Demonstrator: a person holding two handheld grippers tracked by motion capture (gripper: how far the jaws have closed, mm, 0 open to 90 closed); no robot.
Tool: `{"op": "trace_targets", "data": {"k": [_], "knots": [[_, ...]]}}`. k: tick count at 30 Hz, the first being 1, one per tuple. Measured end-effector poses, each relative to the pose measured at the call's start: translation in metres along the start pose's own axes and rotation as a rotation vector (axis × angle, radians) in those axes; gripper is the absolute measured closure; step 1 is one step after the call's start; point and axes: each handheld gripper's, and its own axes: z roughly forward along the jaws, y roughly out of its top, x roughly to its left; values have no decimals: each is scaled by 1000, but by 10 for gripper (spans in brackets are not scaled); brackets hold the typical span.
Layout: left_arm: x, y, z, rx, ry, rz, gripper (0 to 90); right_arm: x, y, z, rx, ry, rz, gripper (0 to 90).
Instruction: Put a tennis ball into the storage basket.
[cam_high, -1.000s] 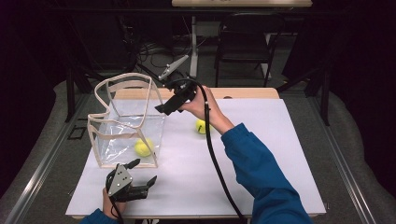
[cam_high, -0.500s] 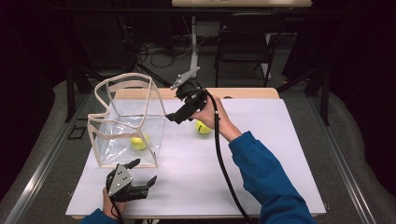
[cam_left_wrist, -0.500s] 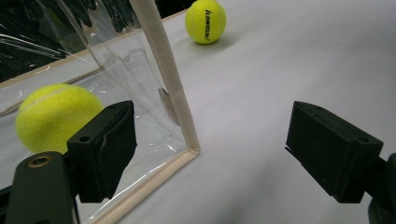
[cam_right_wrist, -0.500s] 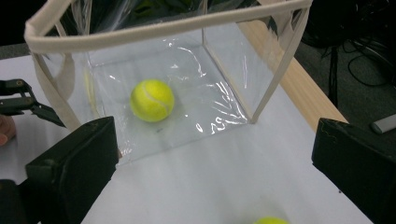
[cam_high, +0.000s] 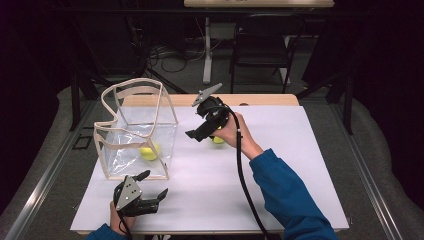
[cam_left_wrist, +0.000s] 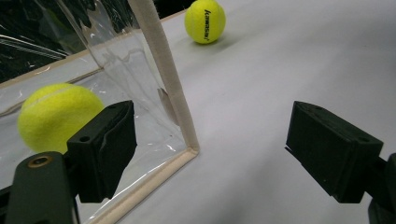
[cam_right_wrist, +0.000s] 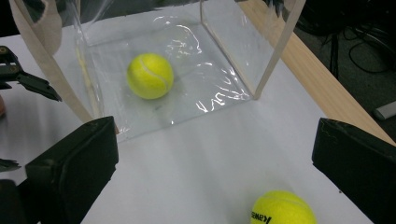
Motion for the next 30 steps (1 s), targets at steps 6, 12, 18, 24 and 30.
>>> {"op": "trace_targets", "data": {"k": [6,12,18,24,30], "knots": [[0,0,0,0,-1,2,160,-2,-11,0,1,-2,14,0],[-1,0,1,5,1,0,160,-4,-25,-1,5,8,36,0],[-1,-1,1,5,1,0,160,-2,-36,0,7,10,43,0],[-1,-1,2,8,1,5,160,0,-44,-1,8,8,44,0],[-1,-1,1,6,2,4,160,1,-53,-2,10,1,45,0]]}}
